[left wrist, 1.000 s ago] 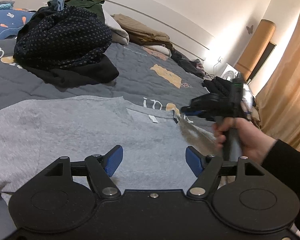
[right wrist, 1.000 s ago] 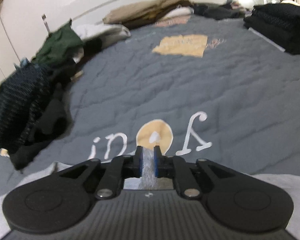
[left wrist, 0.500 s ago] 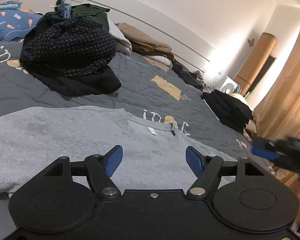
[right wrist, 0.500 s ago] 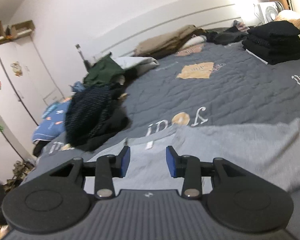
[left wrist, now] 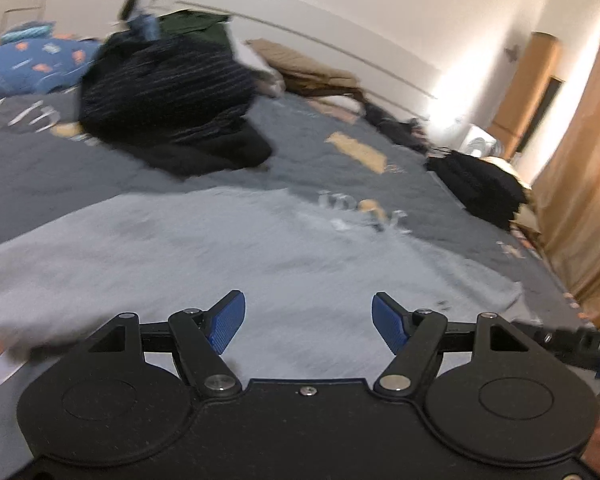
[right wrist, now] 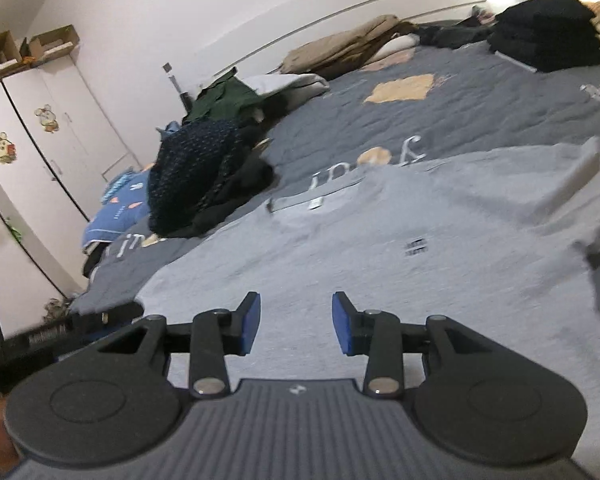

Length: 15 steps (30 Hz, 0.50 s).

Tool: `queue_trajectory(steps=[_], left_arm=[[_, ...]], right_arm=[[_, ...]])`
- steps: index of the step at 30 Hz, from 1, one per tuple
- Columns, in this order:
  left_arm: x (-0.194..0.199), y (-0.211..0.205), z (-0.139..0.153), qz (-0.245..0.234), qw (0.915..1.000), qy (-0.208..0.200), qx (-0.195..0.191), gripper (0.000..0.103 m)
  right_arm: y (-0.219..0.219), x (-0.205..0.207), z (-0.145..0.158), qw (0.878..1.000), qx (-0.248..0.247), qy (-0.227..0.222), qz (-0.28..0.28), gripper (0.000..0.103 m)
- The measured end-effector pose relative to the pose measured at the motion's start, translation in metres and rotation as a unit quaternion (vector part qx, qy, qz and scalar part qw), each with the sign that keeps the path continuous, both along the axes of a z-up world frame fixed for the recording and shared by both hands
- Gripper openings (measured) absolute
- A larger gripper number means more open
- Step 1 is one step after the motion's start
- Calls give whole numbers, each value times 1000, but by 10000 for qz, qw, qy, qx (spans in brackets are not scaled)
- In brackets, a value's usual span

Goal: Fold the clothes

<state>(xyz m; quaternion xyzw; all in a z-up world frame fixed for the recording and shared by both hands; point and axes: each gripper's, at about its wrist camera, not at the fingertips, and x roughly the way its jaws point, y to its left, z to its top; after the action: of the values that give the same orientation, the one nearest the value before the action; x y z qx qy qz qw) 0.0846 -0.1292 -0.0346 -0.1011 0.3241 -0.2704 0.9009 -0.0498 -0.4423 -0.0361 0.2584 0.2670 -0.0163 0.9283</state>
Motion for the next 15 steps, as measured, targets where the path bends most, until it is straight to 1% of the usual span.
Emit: queue_trajectory(steps=[1, 3, 7, 8, 9, 11, 15], left_arm=[[-2, 10, -2, 173, 9998, 52, -19, 70], [-4, 35, -7, 593, 9979, 165, -211, 70], [-4, 73, -16, 1290, 9902, 335, -418, 70], [-5, 82, -18, 1480, 9870, 408, -484, 70], [-7, 92, -21, 1686, 9822, 537, -630, 70], [-11, 110, -28, 2063, 9703, 803, -978, 70], [-17, 128, -39, 2590, 9531, 1038, -1173, 70]], right_arm=[[5, 0, -1, 10000, 2, -15, 56, 38], [16, 4, -1, 9998, -17, -43, 202, 38], [32, 8, -1, 9990, -2, -67, 443, 38], [37, 9, -1, 9987, 11, -65, 498, 38], [41, 10, 0, 9984, 5, -62, 566, 38], [47, 13, 1, 9978, -13, -60, 659, 38], [54, 14, -1, 9972, 45, -39, 742, 38]])
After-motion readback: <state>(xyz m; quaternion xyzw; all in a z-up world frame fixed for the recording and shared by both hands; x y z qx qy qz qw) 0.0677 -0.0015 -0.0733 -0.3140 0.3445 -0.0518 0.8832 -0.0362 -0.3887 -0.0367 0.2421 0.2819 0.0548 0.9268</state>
